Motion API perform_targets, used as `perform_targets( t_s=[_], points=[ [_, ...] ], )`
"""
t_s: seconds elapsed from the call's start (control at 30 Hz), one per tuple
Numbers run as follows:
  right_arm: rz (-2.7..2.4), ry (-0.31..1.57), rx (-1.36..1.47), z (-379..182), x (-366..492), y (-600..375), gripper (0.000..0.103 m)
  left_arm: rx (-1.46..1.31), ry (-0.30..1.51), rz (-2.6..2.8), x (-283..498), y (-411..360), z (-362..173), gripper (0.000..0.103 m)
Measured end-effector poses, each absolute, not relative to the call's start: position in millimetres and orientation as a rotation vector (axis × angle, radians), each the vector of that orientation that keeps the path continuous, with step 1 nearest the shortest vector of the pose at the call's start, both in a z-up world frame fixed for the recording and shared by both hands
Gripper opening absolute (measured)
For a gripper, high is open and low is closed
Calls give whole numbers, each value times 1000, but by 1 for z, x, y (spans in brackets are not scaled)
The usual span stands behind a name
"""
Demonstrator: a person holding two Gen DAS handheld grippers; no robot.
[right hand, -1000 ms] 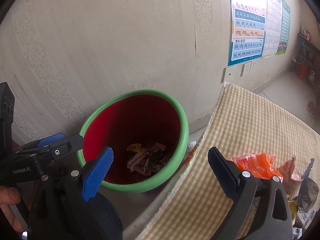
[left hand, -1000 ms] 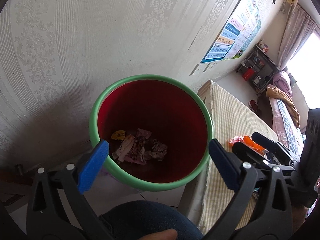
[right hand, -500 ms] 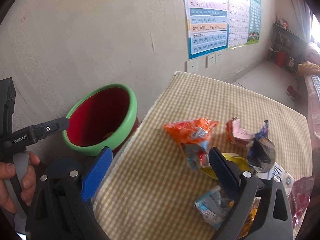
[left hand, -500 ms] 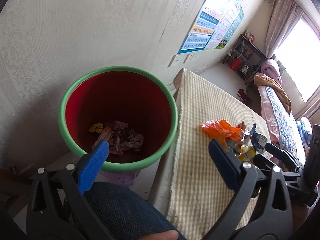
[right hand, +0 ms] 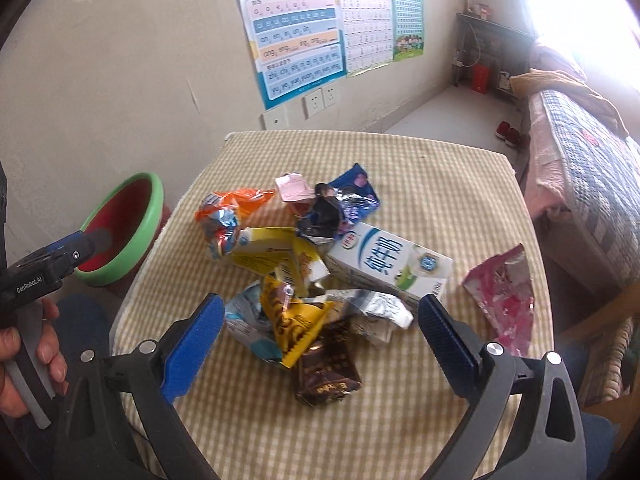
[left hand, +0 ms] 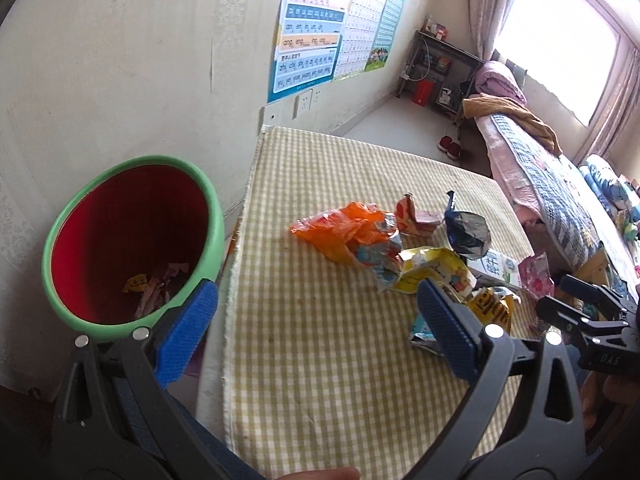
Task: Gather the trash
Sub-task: 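Move both open tools back over the table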
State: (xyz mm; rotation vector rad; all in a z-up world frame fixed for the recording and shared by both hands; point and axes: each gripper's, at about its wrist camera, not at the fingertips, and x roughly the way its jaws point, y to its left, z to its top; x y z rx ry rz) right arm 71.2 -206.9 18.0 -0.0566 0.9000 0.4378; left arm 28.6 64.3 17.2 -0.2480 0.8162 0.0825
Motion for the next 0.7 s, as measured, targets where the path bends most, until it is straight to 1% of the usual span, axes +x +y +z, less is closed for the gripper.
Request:
perform_targets(
  t_s=[0.13, 0.3, 0.47, 0.7],
  points=[
    [381, 900, -20, 17, 72, -234, 94, -280, 843, 30, 34, 44, 12, 98],
    [319, 916, 39, 10, 75, -262, 94, -230, 866, -5, 41, 23, 10, 97],
    [268, 917, 68, 7, 83, -285, 94, -235, 914, -15, 56, 20, 5, 97],
    [202, 947, 62, -6, 99, -307, 94, -221, 924, -3, 84, 16, -2, 97]
  ],
)
